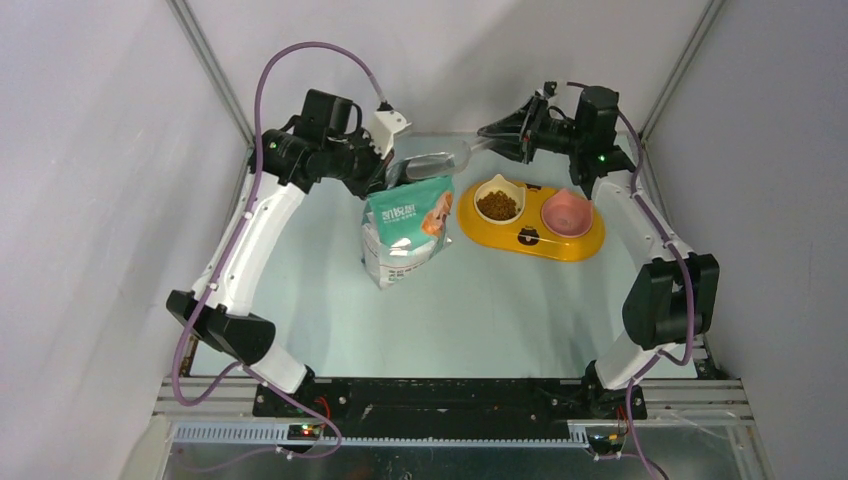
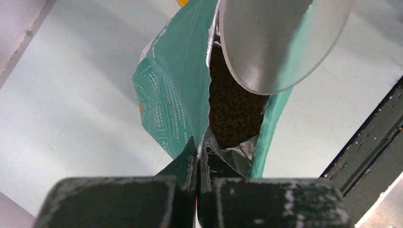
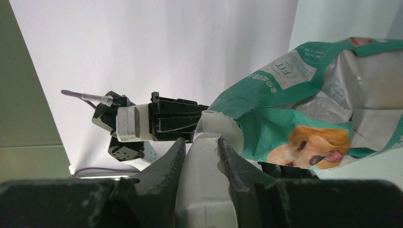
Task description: Serve the pet food
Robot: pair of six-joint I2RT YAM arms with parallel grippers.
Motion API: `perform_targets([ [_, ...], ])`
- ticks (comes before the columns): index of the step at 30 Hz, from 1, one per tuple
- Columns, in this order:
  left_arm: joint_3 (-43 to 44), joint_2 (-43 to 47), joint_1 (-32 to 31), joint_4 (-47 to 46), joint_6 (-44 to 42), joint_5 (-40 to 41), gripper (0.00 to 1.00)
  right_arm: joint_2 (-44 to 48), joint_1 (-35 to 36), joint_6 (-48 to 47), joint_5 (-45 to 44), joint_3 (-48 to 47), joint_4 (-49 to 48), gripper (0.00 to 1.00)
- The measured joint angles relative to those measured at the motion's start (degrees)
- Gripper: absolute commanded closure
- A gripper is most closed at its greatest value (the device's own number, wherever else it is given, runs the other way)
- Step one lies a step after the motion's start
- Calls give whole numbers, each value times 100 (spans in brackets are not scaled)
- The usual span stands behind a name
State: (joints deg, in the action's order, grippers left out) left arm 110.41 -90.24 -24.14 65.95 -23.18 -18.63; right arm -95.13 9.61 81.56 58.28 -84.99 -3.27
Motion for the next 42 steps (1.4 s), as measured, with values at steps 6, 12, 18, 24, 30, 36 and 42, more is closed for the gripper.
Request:
perform_targets([
  [6, 52, -52, -15, 24, 26, -109, 100, 79, -31, -739, -166, -195, 584, 100],
  [12, 72, -61, -175, -2, 55, -323, 100, 308, 208, -2393, -839, -855, 1974, 100],
  [18, 2, -39, -251, -236, 350, -566, 100, 520, 984, -4677, -2218, -1733, 3185, 100],
  [24, -505, 249, -251, -826, 1093, -761, 100, 531, 2116, -6649, -3604, -2153, 3842, 100],
  [30, -1309, 697, -236, -1768, 1840, -660, 100, 33, 2562, -7525, -4291, -2441, 4118, 100],
  [36, -1786, 798, -223, -2610, 2446, -415, 100, -623, 2850, -7799, -4559, -2618, 4046, 100],
  [42, -2048, 850, -214, -3110, 3016, -107, 100, -1034, 3086, -7901, -4686, -2583, 3928, 100],
])
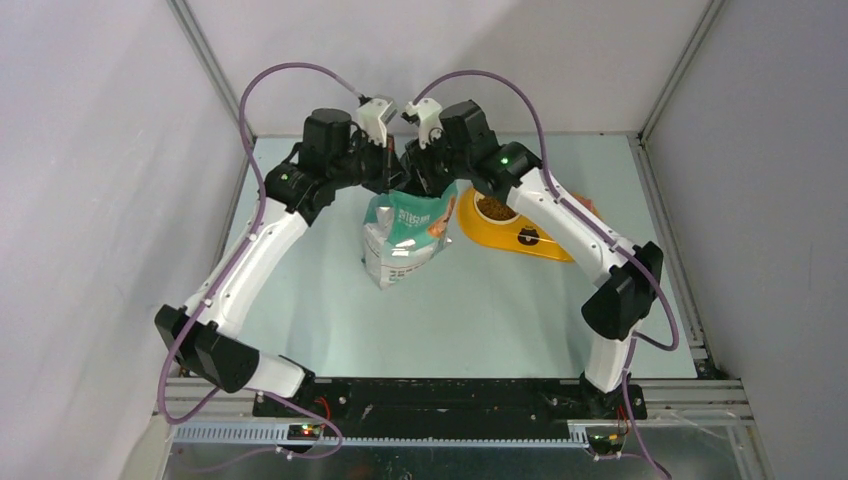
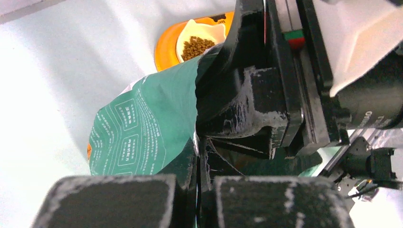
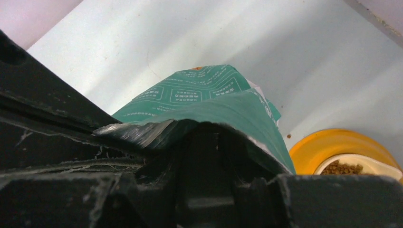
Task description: Serve the pet food
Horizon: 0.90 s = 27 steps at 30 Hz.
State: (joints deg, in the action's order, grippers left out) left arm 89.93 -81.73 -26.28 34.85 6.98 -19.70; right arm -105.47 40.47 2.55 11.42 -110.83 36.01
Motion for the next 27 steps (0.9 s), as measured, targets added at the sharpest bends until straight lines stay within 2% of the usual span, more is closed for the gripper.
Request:
perform_targets([
  [10, -647, 216, 118, -671, 389, 203, 100, 39, -26, 90, 131, 590, -765, 100],
  [21, -813, 216, 181, -911, 459, 151, 100, 105, -474, 284, 1757, 1051, -968, 100],
  [27, -813, 201, 175, -901, 459, 109, 100, 127, -575, 479, 2306, 1119, -979, 100],
])
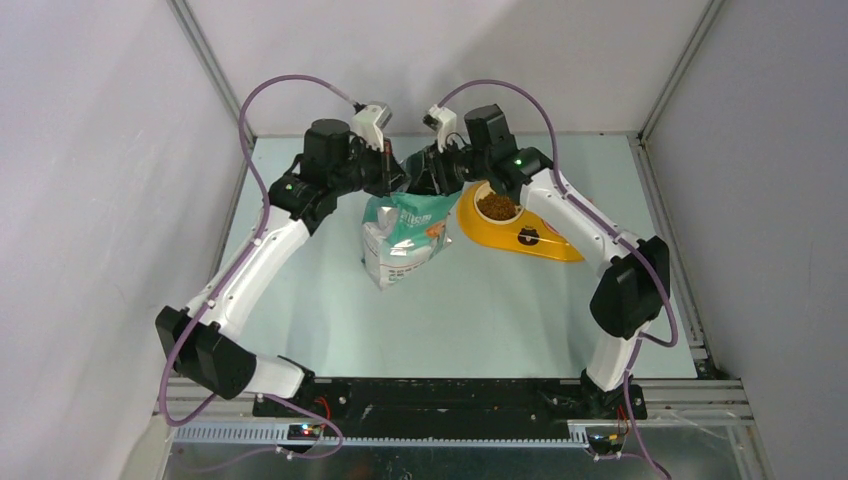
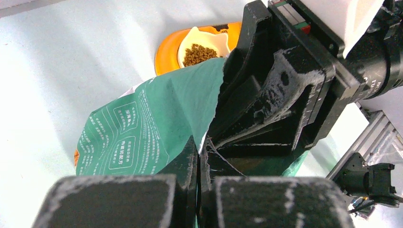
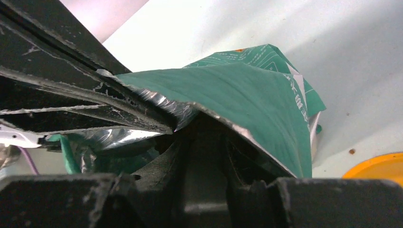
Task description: Serve the pet food
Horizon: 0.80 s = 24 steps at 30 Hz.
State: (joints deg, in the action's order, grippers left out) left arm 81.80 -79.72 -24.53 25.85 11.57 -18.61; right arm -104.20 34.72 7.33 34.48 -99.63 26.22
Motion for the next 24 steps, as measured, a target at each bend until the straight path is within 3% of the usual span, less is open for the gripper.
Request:
perform_targets([
  [24, 42, -76, -2, 63, -190, -103, 100, 328, -691, 2553, 1209, 376, -407, 100],
])
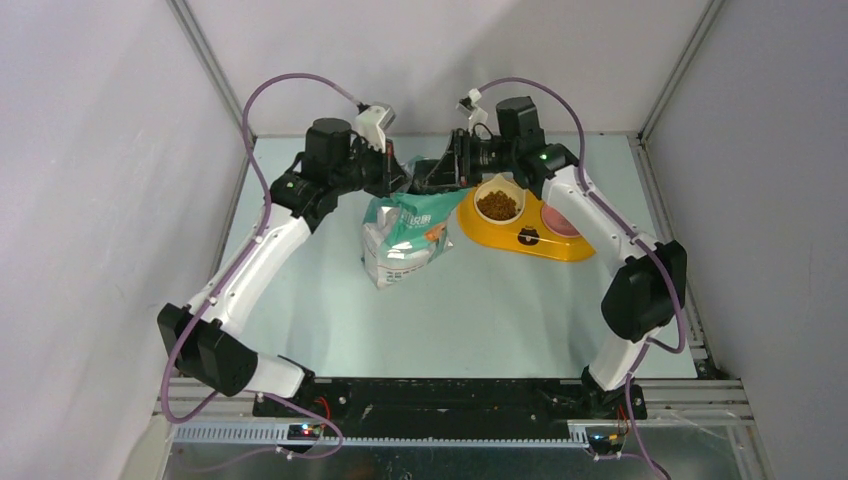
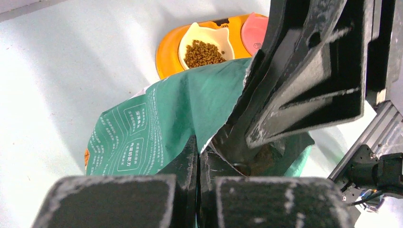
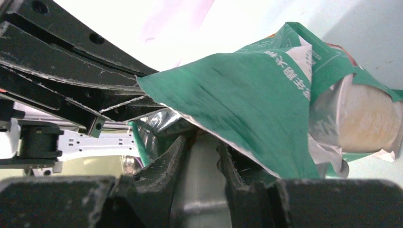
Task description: Serve the pet food
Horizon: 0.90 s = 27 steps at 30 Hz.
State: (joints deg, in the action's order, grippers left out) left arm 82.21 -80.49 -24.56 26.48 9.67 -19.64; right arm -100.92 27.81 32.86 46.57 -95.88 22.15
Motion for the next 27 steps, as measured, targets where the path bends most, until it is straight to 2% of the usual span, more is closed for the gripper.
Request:
perform_targets([
  [18, 564, 2, 70, 1003, -1051, -313, 100, 518, -750, 1222, 391, 188, -2, 100],
  [27, 925, 37, 2, 1849, -1886, -306, 100, 595, -1051, 2105, 739, 428, -507, 100],
])
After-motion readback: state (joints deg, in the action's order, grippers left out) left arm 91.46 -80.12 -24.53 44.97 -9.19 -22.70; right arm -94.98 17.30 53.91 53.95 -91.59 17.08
